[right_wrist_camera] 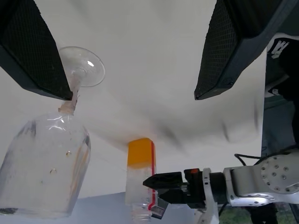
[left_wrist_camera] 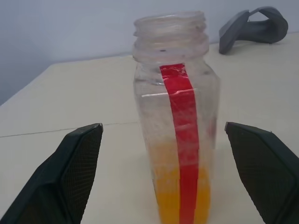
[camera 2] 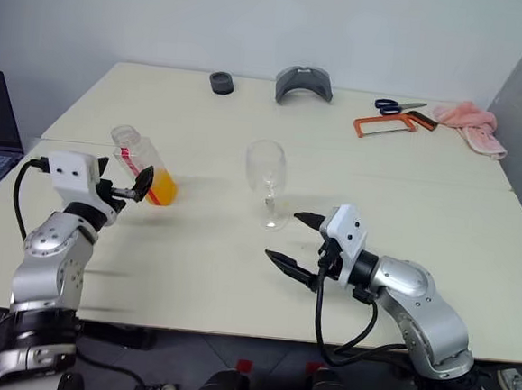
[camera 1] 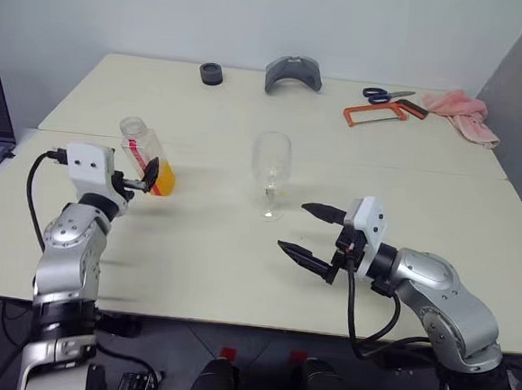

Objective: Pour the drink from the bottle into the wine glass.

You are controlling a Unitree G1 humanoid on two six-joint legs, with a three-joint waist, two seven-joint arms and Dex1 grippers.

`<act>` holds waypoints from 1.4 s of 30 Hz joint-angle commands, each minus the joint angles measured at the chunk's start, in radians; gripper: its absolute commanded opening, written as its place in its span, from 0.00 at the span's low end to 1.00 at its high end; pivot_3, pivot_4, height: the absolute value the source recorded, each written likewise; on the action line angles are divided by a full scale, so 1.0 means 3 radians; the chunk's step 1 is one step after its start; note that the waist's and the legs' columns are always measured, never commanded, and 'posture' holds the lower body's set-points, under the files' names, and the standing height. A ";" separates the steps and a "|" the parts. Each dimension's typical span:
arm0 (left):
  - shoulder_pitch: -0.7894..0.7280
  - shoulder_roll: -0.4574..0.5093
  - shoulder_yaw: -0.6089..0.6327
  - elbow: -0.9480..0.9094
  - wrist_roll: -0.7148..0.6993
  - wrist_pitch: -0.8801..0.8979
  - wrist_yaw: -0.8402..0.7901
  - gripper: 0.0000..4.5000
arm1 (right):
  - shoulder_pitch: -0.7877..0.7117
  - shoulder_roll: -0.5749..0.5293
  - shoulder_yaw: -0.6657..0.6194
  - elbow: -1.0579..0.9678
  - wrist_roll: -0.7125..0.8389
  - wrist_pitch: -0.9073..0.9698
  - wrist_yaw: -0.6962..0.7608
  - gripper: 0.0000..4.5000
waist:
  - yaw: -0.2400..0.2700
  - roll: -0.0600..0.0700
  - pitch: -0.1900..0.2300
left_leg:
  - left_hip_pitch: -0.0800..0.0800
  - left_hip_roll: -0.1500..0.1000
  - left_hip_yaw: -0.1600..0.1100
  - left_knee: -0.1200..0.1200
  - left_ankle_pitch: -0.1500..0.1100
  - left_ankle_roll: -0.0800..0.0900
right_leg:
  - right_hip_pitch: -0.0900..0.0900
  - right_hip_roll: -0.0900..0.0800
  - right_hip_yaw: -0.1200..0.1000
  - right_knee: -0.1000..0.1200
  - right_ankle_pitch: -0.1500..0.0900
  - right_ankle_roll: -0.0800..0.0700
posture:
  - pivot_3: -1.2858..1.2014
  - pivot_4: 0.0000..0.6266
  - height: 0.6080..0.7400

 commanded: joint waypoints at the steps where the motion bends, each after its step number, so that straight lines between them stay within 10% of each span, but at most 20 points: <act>1: -0.0199 0.0061 -0.0016 0.0191 0.0054 -0.0129 -0.0025 1.00 | -0.0072 -0.0002 -0.0030 -0.0108 0.0050 -0.0018 -0.0010 0.99 | -0.0001 0.0000 0.0000 | 0.0000 0.0000 0.0000 0.0000 0.0000 0.0000 | 0.0000 0.0000 0.0001 0.0000 0.0000 0.0000 | 0.52 0.24 1.00; 13: -0.0496 -0.0003 -0.0171 0.0562 0.0063 -0.0366 -0.0239 0.39 | -0.0082 0.0009 -0.0066 -0.0158 0.0024 -0.0044 -0.0108 1.00 | -0.0003 0.0000 0.0000 | -0.0001 0.0001 0.0000 0.0000 0.0000 0.0000 | -0.0002 -0.0001 0.0001 0.0000 0.0000 0.0000 | 0.52 0.24 1.00; 24: -0.0819 0.0046 -0.0776 0.0075 0.0498 -0.0693 -0.0497 0.38 | -0.0123 -0.0155 -0.0648 -0.0275 0.0392 0.0138 -0.0232 1.00 | 0.0013 -0.0002 0.0000 | -0.0013 -0.0002 -0.0008 0.0005 0.0001 -0.0001 | -0.0003 -0.0005 -0.0006 -0.0002 0.0000 0.0000 | 0.52 0.24 1.00; 42: -0.1641 0.0341 -0.1392 0.0975 0.1392 -0.2227 -0.0738 0.38 | -0.0218 -0.0242 -0.0757 -0.0086 0.0399 0.0132 -0.0328 1.00 | 0.0002 -0.0002 0.0001 | -0.0013 -0.0005 0.0005 0.0003 0.0000 0.0000 | -0.0005 0.0002 -0.0004 -0.0004 0.0000 0.0000 | 0.52 0.24 1.00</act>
